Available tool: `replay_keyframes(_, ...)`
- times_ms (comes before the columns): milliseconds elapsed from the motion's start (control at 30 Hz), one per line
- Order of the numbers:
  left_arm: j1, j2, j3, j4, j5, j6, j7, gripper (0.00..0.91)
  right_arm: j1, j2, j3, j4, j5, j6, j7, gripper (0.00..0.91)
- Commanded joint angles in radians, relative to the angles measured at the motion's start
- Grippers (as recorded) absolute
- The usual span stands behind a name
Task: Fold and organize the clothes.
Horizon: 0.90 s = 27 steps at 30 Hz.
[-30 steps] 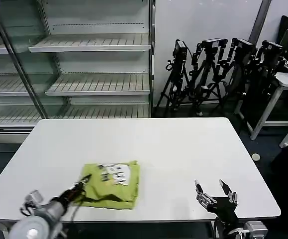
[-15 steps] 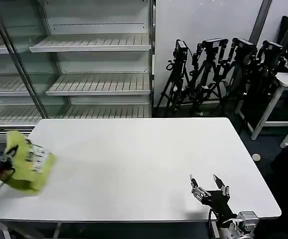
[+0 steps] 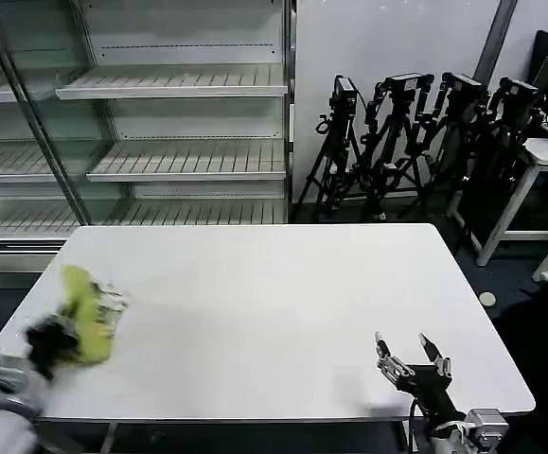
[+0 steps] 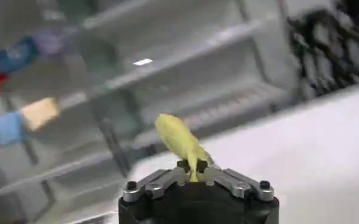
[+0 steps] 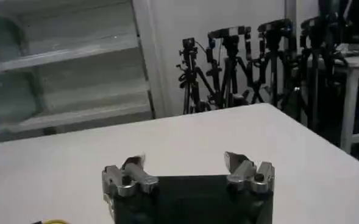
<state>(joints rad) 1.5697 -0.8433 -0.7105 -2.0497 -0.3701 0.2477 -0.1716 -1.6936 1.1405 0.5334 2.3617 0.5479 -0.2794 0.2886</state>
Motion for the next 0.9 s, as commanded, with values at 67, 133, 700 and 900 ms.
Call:
replay_keyframes(67,-0.220,-0.141,0.614,-0.034,0.393,-0.017,-0.009,0.040,-0.061,0.012,0.048,0.022,-0.011,0.010,0.001,0.907)
replay_keyframes(133,-0.265,-0.150,0.641,-0.042,0.355,0.015,-0.005,0.040,-0.063,0.015,0.044,0.020,-0.013,0.010,0.001,0.907)
replay_keyframes(700,-0.664,-0.400,0.781,0.250,-0.080,0.224,-0.192,0.050,-0.039,0.016,0.018,0.023,-0.020,-0.010,0.009,0.907)
replay_keyframes(900,-0.717,-0.455,0.790,0.264,-0.256,0.238,-0.216,0.141,-0.036,0.015,0.014,0.035,-0.021,-0.019,0.015,0.907)
